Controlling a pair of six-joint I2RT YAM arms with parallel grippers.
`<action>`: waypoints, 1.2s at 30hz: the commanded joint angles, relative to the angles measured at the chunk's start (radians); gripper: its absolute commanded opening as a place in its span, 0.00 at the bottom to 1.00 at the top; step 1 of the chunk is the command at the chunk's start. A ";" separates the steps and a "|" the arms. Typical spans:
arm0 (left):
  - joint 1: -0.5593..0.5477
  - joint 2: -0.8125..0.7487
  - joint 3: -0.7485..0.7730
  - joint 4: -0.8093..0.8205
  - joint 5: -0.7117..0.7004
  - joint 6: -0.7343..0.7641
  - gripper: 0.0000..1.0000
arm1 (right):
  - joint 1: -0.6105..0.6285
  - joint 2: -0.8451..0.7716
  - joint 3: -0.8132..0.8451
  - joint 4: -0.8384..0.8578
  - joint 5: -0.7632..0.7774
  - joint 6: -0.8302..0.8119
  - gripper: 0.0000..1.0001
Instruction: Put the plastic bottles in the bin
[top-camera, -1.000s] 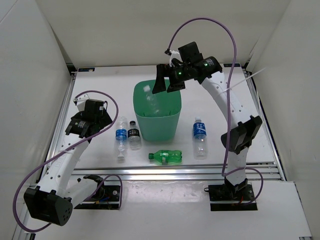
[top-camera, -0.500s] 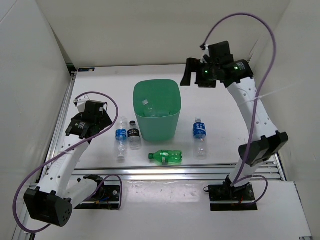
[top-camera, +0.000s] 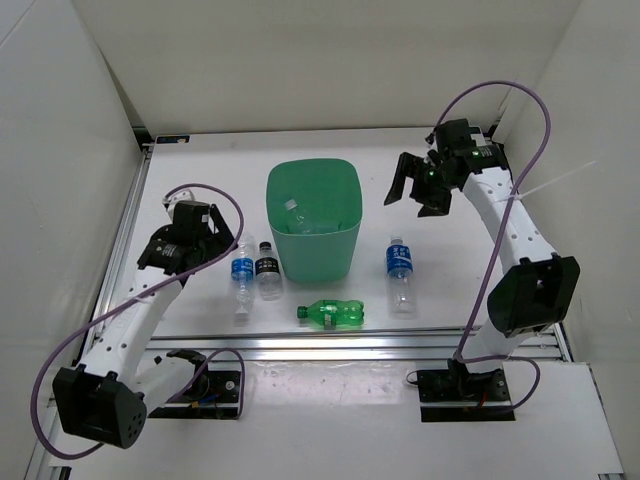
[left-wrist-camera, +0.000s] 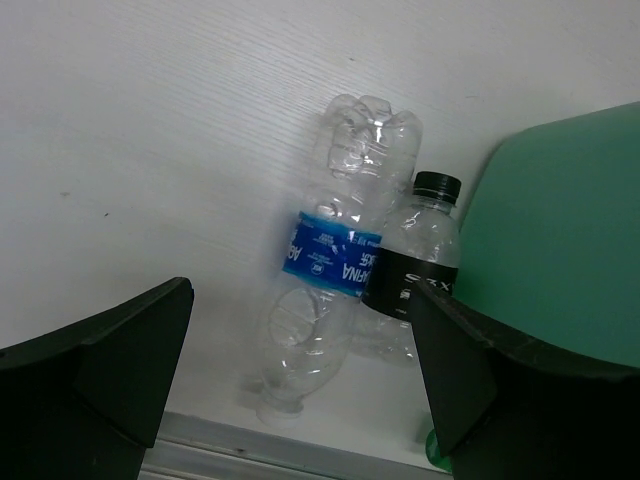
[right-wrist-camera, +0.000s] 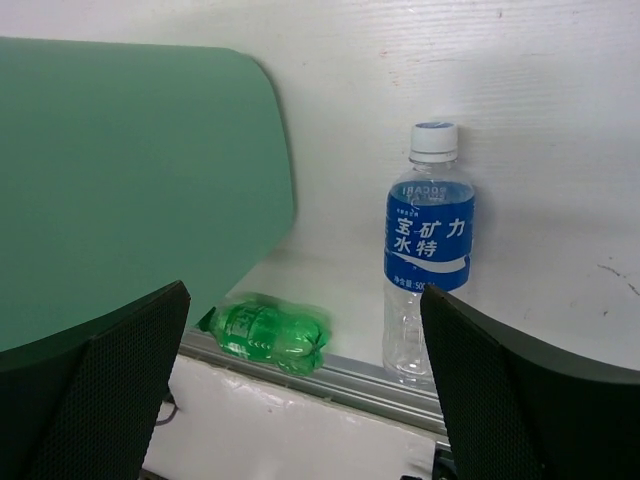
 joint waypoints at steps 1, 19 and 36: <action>0.010 0.045 -0.007 0.074 0.104 -0.019 1.00 | -0.022 0.023 -0.030 0.045 -0.075 -0.006 1.00; 0.010 0.110 0.059 0.067 0.034 0.007 1.00 | -0.031 0.231 -0.337 0.166 -0.075 -0.068 0.88; 0.010 0.059 0.040 0.035 0.004 -0.011 1.00 | -0.031 0.140 -0.023 -0.013 -0.043 -0.066 0.25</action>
